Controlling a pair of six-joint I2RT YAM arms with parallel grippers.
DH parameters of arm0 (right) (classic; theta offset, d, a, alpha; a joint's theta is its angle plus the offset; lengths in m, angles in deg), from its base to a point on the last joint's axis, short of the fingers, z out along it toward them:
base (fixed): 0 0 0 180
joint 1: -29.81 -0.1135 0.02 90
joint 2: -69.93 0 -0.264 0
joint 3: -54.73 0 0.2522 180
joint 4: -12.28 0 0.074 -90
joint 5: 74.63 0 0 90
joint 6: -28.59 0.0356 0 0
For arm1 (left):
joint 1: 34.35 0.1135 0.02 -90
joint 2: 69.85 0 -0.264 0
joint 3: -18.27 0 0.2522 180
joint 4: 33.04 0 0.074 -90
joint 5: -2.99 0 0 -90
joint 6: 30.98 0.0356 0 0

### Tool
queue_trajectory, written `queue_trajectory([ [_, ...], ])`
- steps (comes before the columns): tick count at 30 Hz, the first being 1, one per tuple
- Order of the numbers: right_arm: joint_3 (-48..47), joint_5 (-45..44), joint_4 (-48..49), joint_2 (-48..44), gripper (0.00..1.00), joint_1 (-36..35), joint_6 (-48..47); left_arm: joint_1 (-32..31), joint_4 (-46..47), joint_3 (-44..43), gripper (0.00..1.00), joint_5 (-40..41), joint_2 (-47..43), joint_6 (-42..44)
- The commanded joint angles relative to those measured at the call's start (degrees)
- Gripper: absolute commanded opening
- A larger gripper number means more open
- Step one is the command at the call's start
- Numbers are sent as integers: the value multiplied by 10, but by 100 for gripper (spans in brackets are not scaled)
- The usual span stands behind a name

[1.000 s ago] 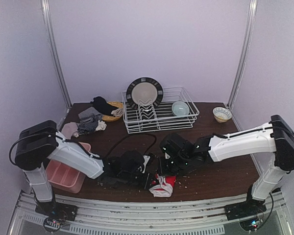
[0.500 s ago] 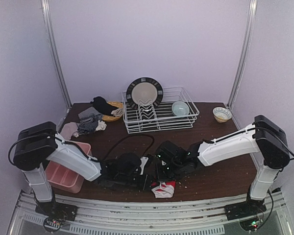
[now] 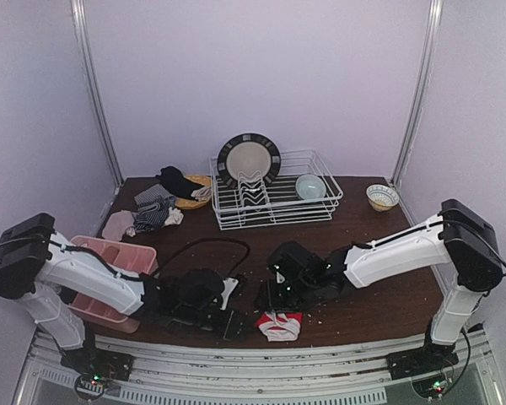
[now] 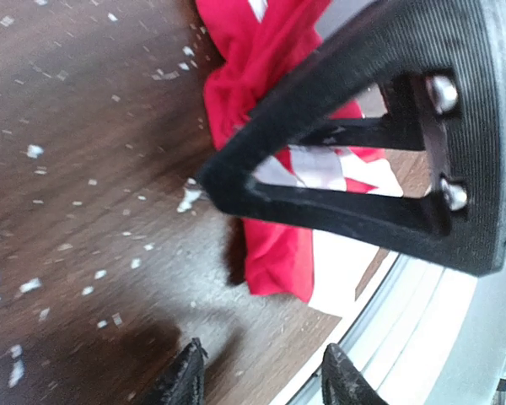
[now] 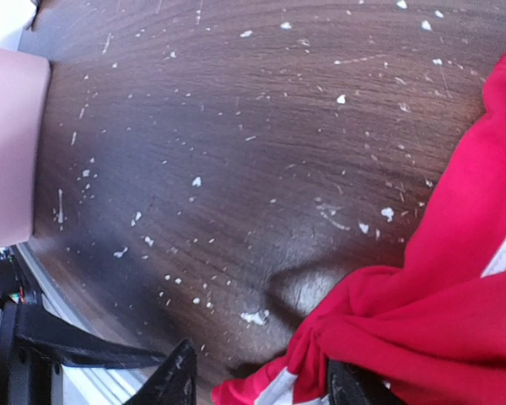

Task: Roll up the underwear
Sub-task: Fold the underwear at the center of the board, then smooth out the underwear at the center of the board.

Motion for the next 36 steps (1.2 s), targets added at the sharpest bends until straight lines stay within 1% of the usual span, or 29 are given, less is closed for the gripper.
queue_trajectory([
  [1,-3,-2,-40,-44,55,-4,-4,-2,-54,-14,46,31,-42,19],
  [3,-6,-8,-52,-59,59,-4,-6,-2,-65,-18,46,40,-53,23],
  [6,-5,-18,-63,-79,63,-5,-9,-2,-75,-17,45,54,-69,25],
  [11,-5,-32,-76,-106,65,-4,-13,-2,-85,-23,45,64,-85,28],
  [13,-4,-50,-92,-131,65,-4,-18,-1,-89,-34,45,63,-87,33],
  [15,0,-84,-118,-170,65,-5,-30,-2,-95,-52,44,56,-86,42],
  [19,19,-149,-182,-257,65,11,-45,-4,-112,-131,41,32,-48,71],
  [22,50,-190,-213,-307,65,43,-45,-7,-124,-205,34,8,8,94],
  [24,77,-202,-213,-333,63,74,-42,-7,-127,-251,26,-10,53,106],
  [27,109,-206,-208,-356,54,103,-43,-8,-132,-311,15,-40,119,117],
  [29,117,-203,-206,-355,47,115,-48,-8,-136,-341,9,-53,156,122],
  [32,119,-196,-204,-333,44,123,-56,-8,-138,-357,3,-52,193,124],
  [36,130,-181,-171,-305,43,124,-57,-4,-136,-334,0,0,211,122],
])
